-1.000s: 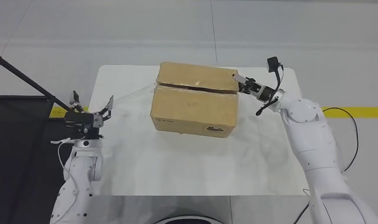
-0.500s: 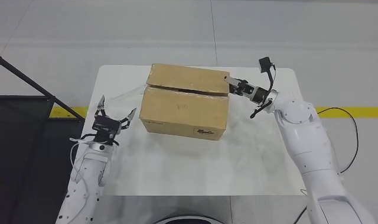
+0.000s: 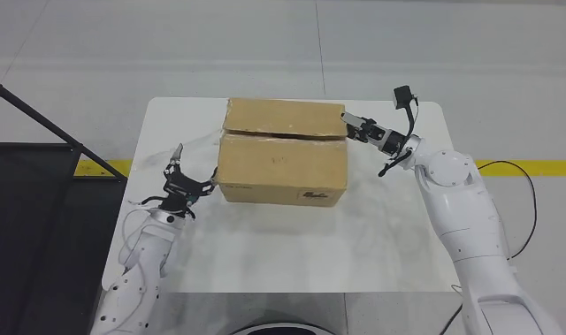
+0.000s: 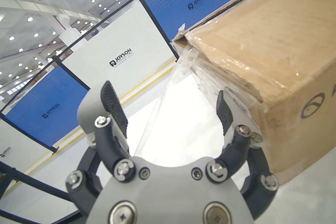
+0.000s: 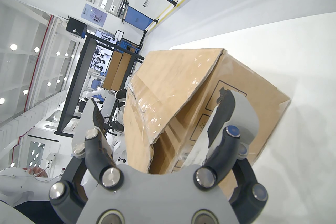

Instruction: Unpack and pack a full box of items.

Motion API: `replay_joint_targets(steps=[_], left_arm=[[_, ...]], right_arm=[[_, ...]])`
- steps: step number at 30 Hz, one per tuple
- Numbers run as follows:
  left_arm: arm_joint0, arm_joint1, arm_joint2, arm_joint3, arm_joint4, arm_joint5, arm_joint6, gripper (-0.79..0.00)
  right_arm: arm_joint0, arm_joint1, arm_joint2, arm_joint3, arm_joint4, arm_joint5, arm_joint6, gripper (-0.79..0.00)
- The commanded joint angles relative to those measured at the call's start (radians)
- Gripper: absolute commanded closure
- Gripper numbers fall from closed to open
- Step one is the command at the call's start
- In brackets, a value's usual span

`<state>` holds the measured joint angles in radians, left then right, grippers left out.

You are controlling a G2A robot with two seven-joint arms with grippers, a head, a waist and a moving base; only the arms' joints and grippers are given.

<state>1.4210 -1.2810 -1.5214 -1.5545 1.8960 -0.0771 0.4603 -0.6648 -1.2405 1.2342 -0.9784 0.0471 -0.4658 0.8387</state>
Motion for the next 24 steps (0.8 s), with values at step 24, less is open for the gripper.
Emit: replay_joint_targets(steps=[24], left_arm=[[0.026, -0.003, -0.047, -0.038, -0.250, 0.068, 0.035, -0.785]], right_arm=[[-0.106, 0.054, 0.119, -0.116, 0.203, -0.010, 0.264, -0.785]])
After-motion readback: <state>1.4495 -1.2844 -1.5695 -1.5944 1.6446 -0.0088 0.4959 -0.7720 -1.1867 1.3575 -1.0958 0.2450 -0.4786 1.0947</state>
